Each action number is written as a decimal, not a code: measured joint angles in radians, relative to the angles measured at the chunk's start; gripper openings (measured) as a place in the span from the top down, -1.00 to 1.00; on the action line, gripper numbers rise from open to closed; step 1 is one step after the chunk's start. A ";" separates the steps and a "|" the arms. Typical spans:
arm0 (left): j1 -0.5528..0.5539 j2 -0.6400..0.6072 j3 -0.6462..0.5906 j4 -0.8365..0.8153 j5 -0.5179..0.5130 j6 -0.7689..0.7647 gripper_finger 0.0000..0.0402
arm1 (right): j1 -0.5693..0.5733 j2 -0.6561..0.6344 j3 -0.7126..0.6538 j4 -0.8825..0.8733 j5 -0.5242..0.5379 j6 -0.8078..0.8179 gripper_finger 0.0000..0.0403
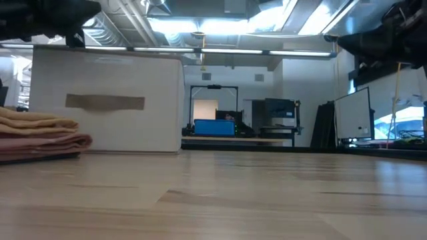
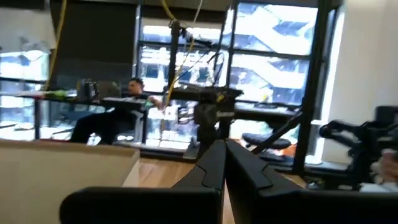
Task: Fold towel
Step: Return to Home Position
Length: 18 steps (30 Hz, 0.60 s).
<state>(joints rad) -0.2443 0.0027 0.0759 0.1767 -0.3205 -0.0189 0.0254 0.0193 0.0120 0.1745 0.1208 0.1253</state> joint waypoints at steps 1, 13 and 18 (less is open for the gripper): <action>0.000 0.002 0.004 0.019 0.020 0.002 1.00 | 0.000 0.000 0.000 -0.003 0.015 -0.001 0.94; 0.000 0.004 0.018 -0.095 0.307 -0.206 1.00 | 0.000 0.000 -0.001 -0.041 0.026 -0.003 0.94; 0.001 0.002 -0.001 -0.135 0.128 -0.145 1.00 | 0.000 0.000 -0.001 -0.054 0.026 -0.003 0.94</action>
<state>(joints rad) -0.2432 0.0045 0.0750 0.0416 -0.1922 -0.1639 0.0254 0.0196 0.0109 0.1201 0.1467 0.1223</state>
